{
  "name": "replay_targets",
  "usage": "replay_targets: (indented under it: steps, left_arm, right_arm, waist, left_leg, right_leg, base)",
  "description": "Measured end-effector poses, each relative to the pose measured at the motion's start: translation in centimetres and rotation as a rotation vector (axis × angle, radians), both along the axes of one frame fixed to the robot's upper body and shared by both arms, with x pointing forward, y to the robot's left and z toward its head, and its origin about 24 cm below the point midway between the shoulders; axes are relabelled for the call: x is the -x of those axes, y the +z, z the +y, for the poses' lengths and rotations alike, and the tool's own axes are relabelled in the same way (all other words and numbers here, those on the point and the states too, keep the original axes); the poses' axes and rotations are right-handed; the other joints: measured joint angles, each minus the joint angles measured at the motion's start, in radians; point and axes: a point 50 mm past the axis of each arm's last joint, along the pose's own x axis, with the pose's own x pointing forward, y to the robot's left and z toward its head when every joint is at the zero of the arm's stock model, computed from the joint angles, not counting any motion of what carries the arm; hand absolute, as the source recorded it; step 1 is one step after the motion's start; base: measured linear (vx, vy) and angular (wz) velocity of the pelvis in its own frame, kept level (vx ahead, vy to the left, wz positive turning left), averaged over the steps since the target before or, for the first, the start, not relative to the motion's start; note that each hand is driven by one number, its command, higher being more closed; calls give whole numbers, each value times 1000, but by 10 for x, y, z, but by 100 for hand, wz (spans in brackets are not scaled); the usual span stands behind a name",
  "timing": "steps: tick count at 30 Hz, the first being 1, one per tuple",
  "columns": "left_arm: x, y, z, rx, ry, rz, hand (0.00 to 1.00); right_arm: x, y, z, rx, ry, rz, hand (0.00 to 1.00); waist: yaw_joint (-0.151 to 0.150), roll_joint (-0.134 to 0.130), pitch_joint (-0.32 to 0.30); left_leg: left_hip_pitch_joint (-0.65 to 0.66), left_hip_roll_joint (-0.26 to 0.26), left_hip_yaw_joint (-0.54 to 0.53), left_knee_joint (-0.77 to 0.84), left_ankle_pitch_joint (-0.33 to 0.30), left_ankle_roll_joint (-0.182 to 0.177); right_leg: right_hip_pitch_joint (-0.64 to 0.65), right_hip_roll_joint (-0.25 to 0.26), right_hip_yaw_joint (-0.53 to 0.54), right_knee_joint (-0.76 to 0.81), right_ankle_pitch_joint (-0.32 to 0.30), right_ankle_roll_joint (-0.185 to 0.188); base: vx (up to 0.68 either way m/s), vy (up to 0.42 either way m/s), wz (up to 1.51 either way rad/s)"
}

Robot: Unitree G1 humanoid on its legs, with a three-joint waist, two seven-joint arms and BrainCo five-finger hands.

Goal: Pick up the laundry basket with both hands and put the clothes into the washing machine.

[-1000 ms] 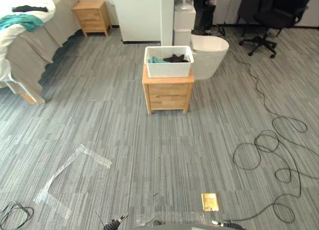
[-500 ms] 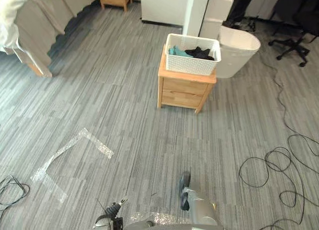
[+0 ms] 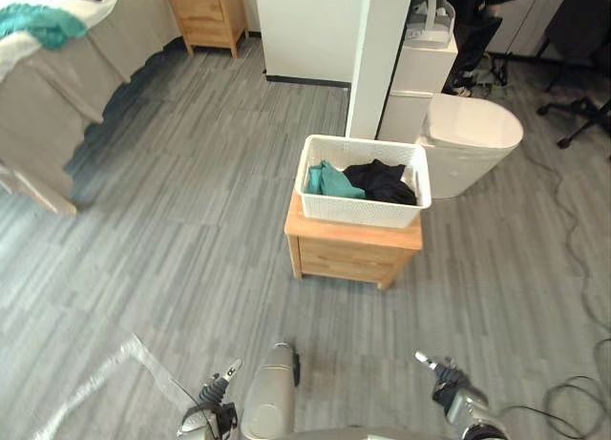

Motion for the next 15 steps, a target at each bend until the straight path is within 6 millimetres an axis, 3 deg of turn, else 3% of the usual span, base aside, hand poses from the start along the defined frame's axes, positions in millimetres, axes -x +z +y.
replay_targets:
  steps: [1,2,3,4,5,6,7,8,9,10,12,13,14,15]
  left_arm:
    - [10,-3,1,-2,8,35,0]
    - [16,-4,7,-23,17,59,0]
    - [19,-5,9,-24,22,72,0]
    - [22,-4,18,-44,17,92,0]
    - [21,-5,17,-43,3,101,0]
    - [20,-5,16,-44,-7,101,0]
    - [16,-5,12,-38,-18,89,0]
    - [14,-4,12,-39,-19,81,0]
    - [12,-3,13,-41,-17,72,0]
    - [9,-2,11,-29,1,51,0]
    - [6,-2,8,1,75,18,0]
    - [4,0,10,11,142,-18,0]
    - [4,1,12,14,171,-28,0]
    - [9,1,16,14,241,-38,0]
  right_arm:
    - [4,-3,6,-14,14,17,0]
    - [8,-7,13,-36,18,33,0]
    - [9,-9,17,-47,18,37,0]
    - [13,-12,23,-62,26,54,0]
    - [20,-16,26,-76,28,81,0]
    - [23,-17,27,-80,32,93,0]
    - [25,-18,31,-79,69,105,0]
    - [25,-18,33,-77,82,106,0]
    - [24,-18,32,-73,88,100,0]
    - [21,-15,29,-61,78,77,0]
    - [19,-9,21,-47,20,29,0]
    - [19,-4,13,-40,-65,-20,0]
    - [21,-1,9,-32,-112,-41,0]
    - [26,4,2,-15,-208,-76,0]
  waist:
    - [1,-25,-16]
    - [-1,-67,-28]
    - [-2,-89,-33]
    - [-9,-125,-30]
    - [-25,-134,-22]
    - [-29,-132,-20]
    - [-35,-124,-16]
    - [-36,-118,-13]
    - [-36,-102,-15]
    - [-37,-82,-14]
    - [-37,-70,-15]
    - [-39,-71,-17]
    - [-39,-76,-21]
    - [-39,-80,-34]
  left_leg:
    - [17,-36,5,31,48,42]
    - [47,-57,25,22,62,77]
    - [66,-71,43,20,45,97]
    - [125,-104,50,18,9,117]
    - [191,-118,50,18,-27,133]
    - [227,-119,47,20,-46,140]
    - [324,-118,50,-6,-66,145]
    - [363,-115,50,-25,-66,145]
    - [420,-105,51,-66,-66,145]
    - [488,-91,52,-124,-66,145]
    - [560,-78,53,-170,-75,130]
    - [569,-68,49,-172,-96,102]
    - [573,-64,49,-172,-109,98]
    - [575,-52,49,-172,-138,71]
  right_leg:
    - [12,-27,36,51,-16,-15]
    - [-44,-70,71,200,-19,-6]
    - [-81,-79,83,302,-13,8]
    - [-166,-104,91,532,61,122]
    - [-235,-109,107,747,213,278]
    - [-272,-109,105,850,231,301]
    - [-361,-128,68,1034,211,282]
    - [-391,-142,42,1061,191,270]
    - [-436,-171,-13,1056,157,222]
    - [-467,-204,-70,975,120,166]
    - [-491,-243,-98,780,103,169]
    - [-496,-260,-89,625,112,169]
    - [-495,-266,-88,553,130,152]
    - [-495,-265,-75,424,220,129]
  base:
    - [724,313,-35]
    - [726,297,-24]
    - [716,285,-10]
    - [693,232,11]
    - [660,199,22]
    - [693,188,22]
    - [535,130,6]
    - [602,132,-5]
    - [364,60,-8]
    - [421,46,1]
    - [440,-48,17]
    - [372,-127,30]
    - [324,-188,43]
    - [312,-265,47]
